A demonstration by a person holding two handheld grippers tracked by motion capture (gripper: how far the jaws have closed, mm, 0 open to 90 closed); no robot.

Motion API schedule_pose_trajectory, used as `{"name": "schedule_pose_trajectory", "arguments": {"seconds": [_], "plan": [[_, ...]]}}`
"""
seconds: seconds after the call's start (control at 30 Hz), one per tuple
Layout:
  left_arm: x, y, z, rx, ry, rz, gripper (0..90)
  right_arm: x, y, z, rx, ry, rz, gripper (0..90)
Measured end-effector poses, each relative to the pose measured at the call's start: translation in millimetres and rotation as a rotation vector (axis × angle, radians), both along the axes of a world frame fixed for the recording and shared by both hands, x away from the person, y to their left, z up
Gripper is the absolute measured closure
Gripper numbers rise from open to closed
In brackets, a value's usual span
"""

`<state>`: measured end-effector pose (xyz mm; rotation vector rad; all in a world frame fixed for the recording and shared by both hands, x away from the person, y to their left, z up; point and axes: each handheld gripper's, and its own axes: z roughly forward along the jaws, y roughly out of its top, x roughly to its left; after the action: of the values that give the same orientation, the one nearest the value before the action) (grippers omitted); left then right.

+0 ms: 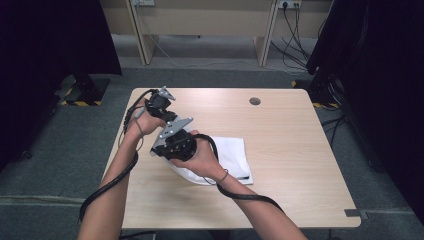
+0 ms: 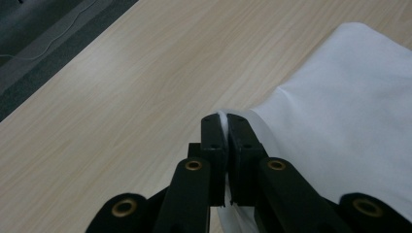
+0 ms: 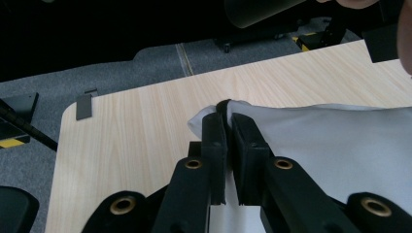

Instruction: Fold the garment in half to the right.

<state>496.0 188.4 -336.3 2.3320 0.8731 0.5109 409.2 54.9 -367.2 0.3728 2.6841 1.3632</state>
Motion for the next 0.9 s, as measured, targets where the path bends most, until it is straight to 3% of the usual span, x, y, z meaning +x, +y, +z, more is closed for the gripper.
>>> {"name": "schedule_pose_trajectory", "arguments": {"seconds": [0.9], "plan": [[-0.9, 9.2, 18.2, 0.010, -0.022, 0.025, 85.8, 0.4, 6.8, 15.8, 0.033, -0.005, 0.002, 85.2]]}}
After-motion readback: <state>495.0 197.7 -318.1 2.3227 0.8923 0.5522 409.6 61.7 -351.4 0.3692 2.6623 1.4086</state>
